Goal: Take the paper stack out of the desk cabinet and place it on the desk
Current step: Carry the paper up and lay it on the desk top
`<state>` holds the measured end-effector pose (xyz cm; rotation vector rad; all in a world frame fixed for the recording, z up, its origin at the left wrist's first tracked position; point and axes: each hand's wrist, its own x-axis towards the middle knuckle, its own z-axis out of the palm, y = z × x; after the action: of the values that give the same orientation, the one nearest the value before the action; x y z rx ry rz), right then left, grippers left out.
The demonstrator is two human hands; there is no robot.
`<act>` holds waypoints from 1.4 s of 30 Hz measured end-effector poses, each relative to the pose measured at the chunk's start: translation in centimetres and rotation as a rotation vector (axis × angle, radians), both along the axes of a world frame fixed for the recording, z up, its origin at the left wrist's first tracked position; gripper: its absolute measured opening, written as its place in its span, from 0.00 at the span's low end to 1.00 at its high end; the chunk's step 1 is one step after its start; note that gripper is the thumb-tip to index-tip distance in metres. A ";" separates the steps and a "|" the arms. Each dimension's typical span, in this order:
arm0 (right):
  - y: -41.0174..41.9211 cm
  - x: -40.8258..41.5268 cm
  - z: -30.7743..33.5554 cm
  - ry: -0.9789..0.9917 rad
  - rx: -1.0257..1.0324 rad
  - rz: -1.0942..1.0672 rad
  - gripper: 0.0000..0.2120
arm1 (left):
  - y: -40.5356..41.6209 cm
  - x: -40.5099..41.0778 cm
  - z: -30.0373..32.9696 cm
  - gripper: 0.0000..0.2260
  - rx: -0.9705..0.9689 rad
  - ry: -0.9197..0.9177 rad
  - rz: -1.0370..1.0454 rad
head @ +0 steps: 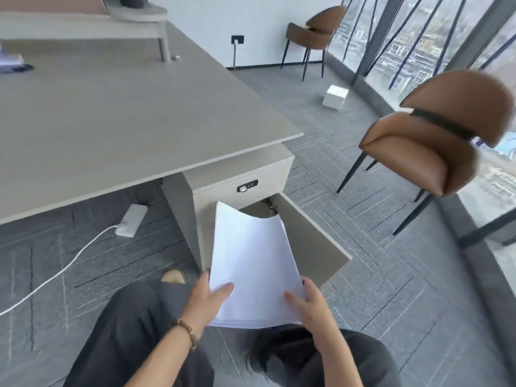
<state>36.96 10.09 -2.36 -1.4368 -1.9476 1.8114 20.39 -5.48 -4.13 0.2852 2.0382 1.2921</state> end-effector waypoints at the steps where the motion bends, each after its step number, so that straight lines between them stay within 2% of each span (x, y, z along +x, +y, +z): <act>1: -0.7 0.5 1.6 0.025 -0.001 -0.008 0.16 | -0.9 0.2 1.5 0.14 0.037 0.017 -0.010; 6: -3.9 2.1 7.6 0.178 0.049 -0.047 0.21 | -4.9 1.4 9.0 0.12 0.237 0.089 0.011; 12: -7.5 1.1 15.5 0.442 0.076 -0.015 0.17 | -10.2 1.5 17.9 0.15 0.453 0.199 0.034; 16: -8.8 -1.0 20.5 0.521 0.034 0.078 0.12 | -14.2 1.6 22.4 0.19 0.570 0.271 0.033; 21: -9.6 -4.7 24.6 0.564 0.108 0.165 0.09 | -15.6 0.6 25.0 0.20 0.592 0.308 0.123; 24: -9.0 -7.5 25.4 0.586 0.181 0.220 0.09 | -15.0 -1.2 25.7 0.18 0.601 0.288 0.162; 28: -7.8 -12.4 25.2 0.603 0.231 0.285 0.10 | -14.0 -5.8 26.5 0.12 0.630 0.165 0.160; 32: -6.3 -18.8 24.4 0.645 0.161 0.295 0.10 | -13.3 -13.4 26.2 0.12 0.626 -0.020 0.181; 34: -5.8 -22.2 24.0 0.670 0.136 0.311 0.10 | -12.6 -17.2 25.8 0.13 0.607 -0.056 0.174; 36: -5.4 -25.4 23.4 0.684 0.144 0.325 0.11 | -11.8 -20.2 25.4 0.13 0.583 -0.004 0.192; 42: -4.4 -31.9 21.7 0.712 0.125 0.346 0.11 | -10.1 -25.3 24.3 0.18 0.503 0.329 0.292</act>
<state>5.05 5.70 19.36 -0.3281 -1.9176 1.9120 -4.89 -15.57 20.13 0.4645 2.0409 2.0563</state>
